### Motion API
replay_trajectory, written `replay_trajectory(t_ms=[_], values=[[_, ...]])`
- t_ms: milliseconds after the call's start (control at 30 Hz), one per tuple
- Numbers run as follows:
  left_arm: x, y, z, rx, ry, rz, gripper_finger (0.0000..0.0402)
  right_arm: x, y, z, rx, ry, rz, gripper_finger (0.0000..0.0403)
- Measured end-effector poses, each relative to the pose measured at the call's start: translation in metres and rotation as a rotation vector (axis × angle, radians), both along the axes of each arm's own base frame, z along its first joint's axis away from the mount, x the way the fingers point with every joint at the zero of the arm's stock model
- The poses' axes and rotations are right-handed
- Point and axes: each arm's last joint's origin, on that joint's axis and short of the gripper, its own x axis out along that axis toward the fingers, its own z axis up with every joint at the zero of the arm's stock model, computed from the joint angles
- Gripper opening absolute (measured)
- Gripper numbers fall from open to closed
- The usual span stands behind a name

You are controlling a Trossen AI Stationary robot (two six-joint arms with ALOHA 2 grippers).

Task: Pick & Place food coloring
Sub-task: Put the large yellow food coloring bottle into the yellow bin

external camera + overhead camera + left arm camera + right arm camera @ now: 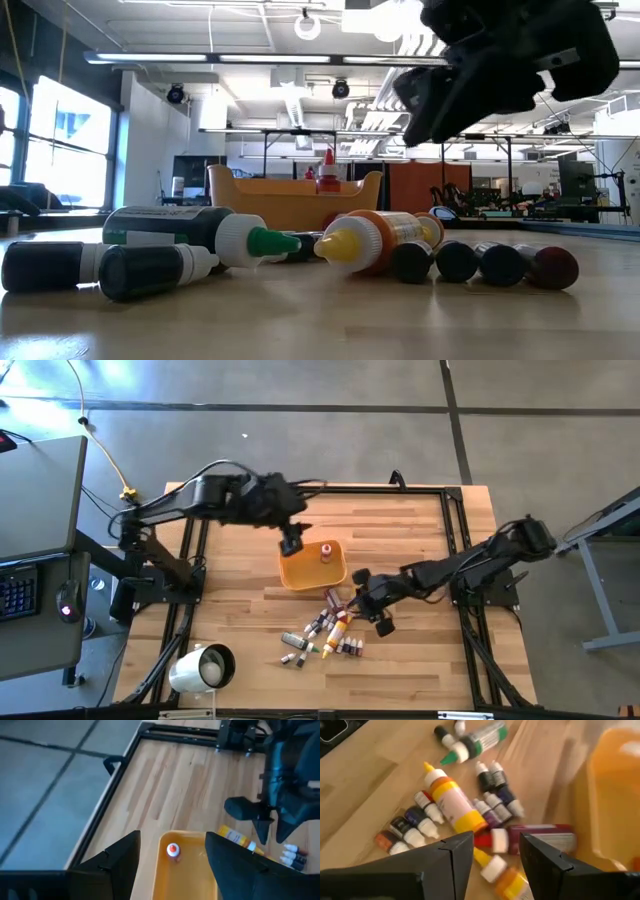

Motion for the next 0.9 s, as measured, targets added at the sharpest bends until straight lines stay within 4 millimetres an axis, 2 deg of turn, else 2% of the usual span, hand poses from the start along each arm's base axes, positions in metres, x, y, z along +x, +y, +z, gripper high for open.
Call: replay_trajectory(t_ms=[167, 300, 400, 500, 700, 900], values=[[-0.024, -0.025, -0.011, 0.063, 0.016, 0.061, 0.0221, 0.020, 0.009, -0.014, -0.010, 0.090, 0.061, 0.0152], [-0.041, -0.042, -0.035, 0.056, 0.035, 0.109, 0.0221, 0.028, 0.011, -0.027, -0.098, 0.197, 0.114, 0.0152], [-0.050, -0.050, -0.053, 0.041, 0.045, 0.146, 0.0221, 0.032, 0.010, -0.029, -0.160, 0.276, 0.130, 0.0152], [-0.061, -0.057, -0.062, 0.024, 0.028, 0.160, 0.0221, 0.035, 0.009, -0.027, -0.233, 0.306, 0.152, 0.0152], [-0.071, -0.067, -0.060, 0.012, -0.033, 0.143, 0.0221, 0.038, 0.009, -0.024, -0.302, 0.285, 0.200, 0.0167], [-0.079, -0.066, -0.055, 0.012, -0.063, 0.144, 0.0221, 0.032, 0.007, -0.028, -0.356, 0.338, 0.265, 0.0189]])
